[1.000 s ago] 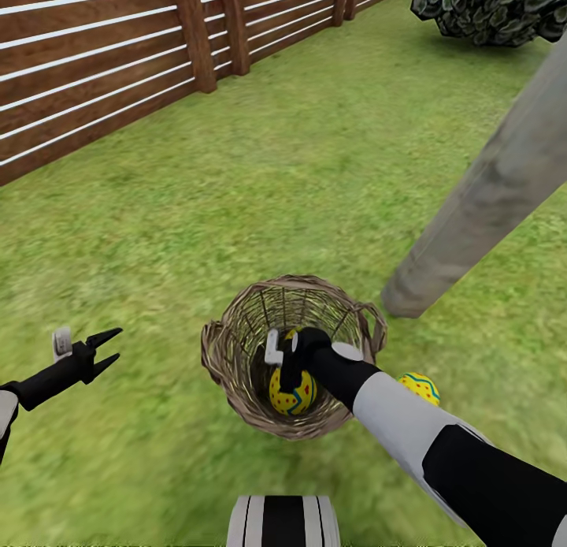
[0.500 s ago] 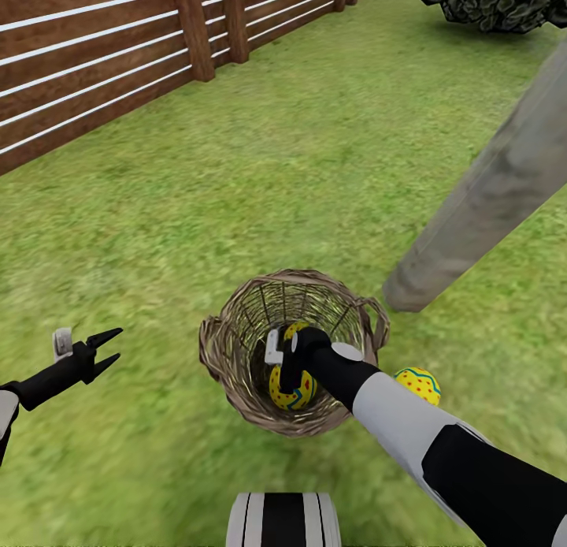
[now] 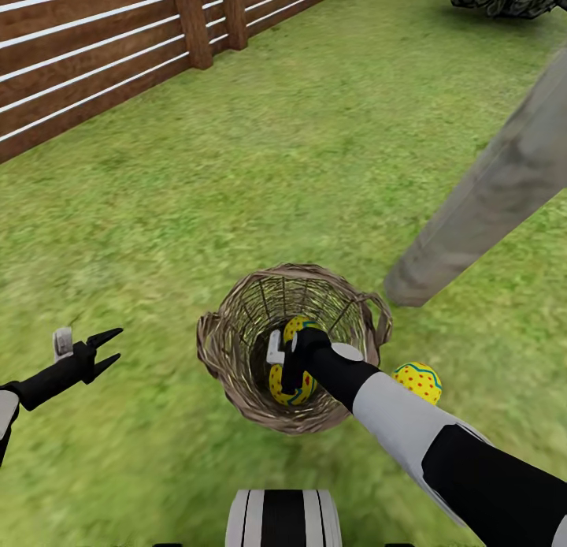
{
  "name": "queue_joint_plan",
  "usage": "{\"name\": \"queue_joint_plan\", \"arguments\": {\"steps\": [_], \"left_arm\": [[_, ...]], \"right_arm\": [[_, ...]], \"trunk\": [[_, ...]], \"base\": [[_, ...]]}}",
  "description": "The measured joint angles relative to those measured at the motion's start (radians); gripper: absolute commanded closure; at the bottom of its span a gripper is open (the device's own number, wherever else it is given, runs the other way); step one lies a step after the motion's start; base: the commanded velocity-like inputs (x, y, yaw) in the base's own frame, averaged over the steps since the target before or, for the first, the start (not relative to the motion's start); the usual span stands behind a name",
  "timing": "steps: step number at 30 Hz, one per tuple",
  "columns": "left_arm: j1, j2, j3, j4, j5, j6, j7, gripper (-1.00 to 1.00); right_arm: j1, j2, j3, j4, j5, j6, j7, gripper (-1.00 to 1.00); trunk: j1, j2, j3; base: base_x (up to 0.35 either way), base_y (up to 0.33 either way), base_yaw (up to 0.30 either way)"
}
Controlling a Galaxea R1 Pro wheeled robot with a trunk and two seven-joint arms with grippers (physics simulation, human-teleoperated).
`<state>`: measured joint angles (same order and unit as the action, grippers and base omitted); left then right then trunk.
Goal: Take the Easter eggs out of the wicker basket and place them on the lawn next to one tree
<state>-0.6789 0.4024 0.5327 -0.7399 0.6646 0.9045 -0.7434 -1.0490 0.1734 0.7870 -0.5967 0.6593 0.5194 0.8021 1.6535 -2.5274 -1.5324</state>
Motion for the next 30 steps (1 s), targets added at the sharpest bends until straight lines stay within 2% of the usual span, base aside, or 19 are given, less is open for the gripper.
{"name": "queue_joint_plan", "arguments": {"steps": [2, 7, 10, 20, 30], "left_arm": [[0.0, 0.001, 0.0, 0.0, -0.001, 0.0, 0.0, -1.0], [0.005, -0.008, -0.004, 0.005, 0.0, 0.0, 0.0, -1.0], [0.013, -0.025, -0.004, 0.022, -0.001, -0.001, 0.0, -1.0], [0.014, -0.027, -0.004, 0.036, 0.0, -0.001, 0.0, -1.0], [0.014, -0.029, -0.004, 0.035, 0.0, -0.001, -0.003, -1.0]], "right_arm": [[0.0, 0.0, 0.0, 0.001, 0.0, 0.001, 0.0, -1.0], [-0.003, -0.003, 0.003, 0.02, -0.001, 0.003, 0.0, -1.0], [-0.003, -0.002, 0.003, 0.035, 0.0, -0.001, -0.001, -1.0], [-0.003, -0.003, -0.002, 0.033, -0.002, 0.005, -0.006, -1.0], [-0.003, -0.003, -0.005, 0.029, -0.003, 0.005, -0.008, -1.0]], "trunk": [[0.001, 0.0, -0.008], [0.001, 0.0, -0.008], [0.001, -0.001, -0.008], [0.001, 0.0, -0.005], [0.002, -0.001, -0.013]], "base": [[0.0, 0.0, 0.0], [0.0, 0.0, 0.0], [0.0, 0.0, 0.0], [0.0, 0.0, -0.058], [0.0, 0.0, -0.001]]}}
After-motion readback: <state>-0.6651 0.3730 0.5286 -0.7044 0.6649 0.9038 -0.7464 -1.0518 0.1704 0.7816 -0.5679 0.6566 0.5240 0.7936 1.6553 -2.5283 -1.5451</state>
